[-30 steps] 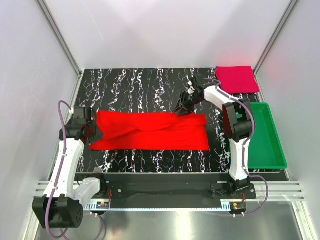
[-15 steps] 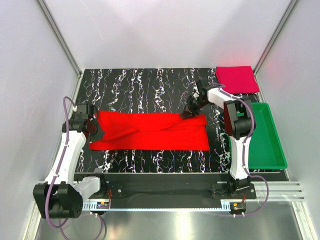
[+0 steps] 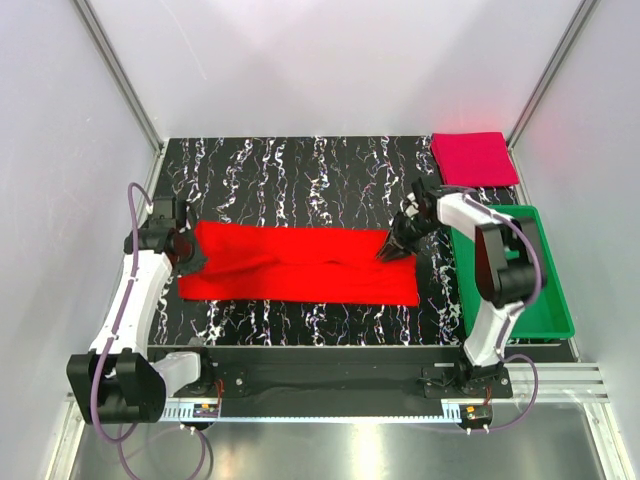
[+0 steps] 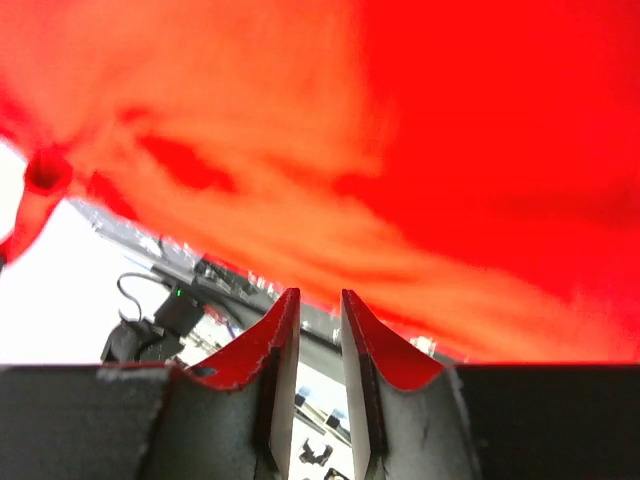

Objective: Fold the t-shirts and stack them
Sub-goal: Fold the tshirt

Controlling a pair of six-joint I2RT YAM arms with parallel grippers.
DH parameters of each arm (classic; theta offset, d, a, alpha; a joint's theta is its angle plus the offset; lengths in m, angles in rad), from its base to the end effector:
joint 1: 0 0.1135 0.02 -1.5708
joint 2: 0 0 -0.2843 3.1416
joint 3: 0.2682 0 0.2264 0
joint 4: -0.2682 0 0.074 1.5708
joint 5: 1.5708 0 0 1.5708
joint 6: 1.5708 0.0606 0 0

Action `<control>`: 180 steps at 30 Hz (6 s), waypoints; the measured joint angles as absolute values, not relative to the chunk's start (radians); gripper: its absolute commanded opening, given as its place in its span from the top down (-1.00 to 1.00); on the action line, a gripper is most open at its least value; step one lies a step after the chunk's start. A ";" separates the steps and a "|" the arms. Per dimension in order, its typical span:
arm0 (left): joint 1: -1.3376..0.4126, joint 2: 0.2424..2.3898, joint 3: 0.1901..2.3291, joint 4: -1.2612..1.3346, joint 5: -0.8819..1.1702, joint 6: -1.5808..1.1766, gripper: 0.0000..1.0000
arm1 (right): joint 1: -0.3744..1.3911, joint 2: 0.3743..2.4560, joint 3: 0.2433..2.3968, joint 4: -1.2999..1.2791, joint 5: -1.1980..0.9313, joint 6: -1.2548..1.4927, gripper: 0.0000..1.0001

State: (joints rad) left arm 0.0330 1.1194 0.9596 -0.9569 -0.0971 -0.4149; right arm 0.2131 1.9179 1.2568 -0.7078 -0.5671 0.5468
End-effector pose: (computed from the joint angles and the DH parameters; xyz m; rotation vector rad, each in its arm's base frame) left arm 0.1797 0.0118 0.2731 -0.6240 2.6043 0.0103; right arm 0.3361 0.1060 0.1716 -0.4076 -2.9488 -0.9170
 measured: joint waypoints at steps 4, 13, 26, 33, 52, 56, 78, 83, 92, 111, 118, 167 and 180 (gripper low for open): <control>0.039 1.146 1.001 -0.957 -0.112 -0.408 0.63 | 0.202 1.808 1.223 -0.738 -0.587 0.545 0.39; 0.041 1.204 1.108 -0.942 -0.083 -0.402 0.65 | 0.101 1.938 1.381 -0.759 -0.588 0.509 0.33; 0.047 1.512 1.171 -0.786 0.110 -0.373 0.36 | 0.183 2.063 1.489 -0.697 -0.665 0.517 0.31; 0.100 1.758 1.298 -0.744 0.125 -0.355 0.36 | 0.157 2.065 1.482 -0.678 -0.636 0.524 0.48; 0.213 2.080 1.534 -0.810 0.083 -0.350 0.30 | 0.037 2.165 1.535 -0.732 -0.477 0.494 0.49; 0.216 2.127 1.614 -0.849 0.082 -0.347 0.28 | 0.032 2.180 1.571 -0.767 -0.447 0.503 0.40; 0.229 1.359 0.971 -0.807 0.018 -0.586 -0.16 | 0.454 2.363 2.286 -0.776 -0.637 0.386 -0.35; 0.274 1.299 0.843 -0.788 0.080 -0.690 -0.08 | 0.607 2.584 2.539 -0.757 -0.728 0.419 -0.25; 0.297 1.229 0.730 -0.727 0.123 -0.770 0.08 | 0.753 2.747 2.633 -0.751 -0.777 0.460 0.02; 0.324 1.159 0.710 -0.710 0.152 -0.755 0.10 | 0.791 2.853 2.661 -0.637 -0.735 0.530 -0.06; 0.325 1.167 0.694 -0.708 0.161 -0.733 -0.07 | 0.801 2.866 2.677 -0.594 -0.717 0.555 0.13; 0.330 1.436 0.760 -0.521 0.496 -0.546 -0.29 | 0.719 2.636 2.376 -0.515 -0.701 0.601 1.00; 0.329 1.503 0.896 -0.500 0.484 -0.493 -0.30 | 0.718 2.636 2.376 -0.491 -0.728 0.626 1.00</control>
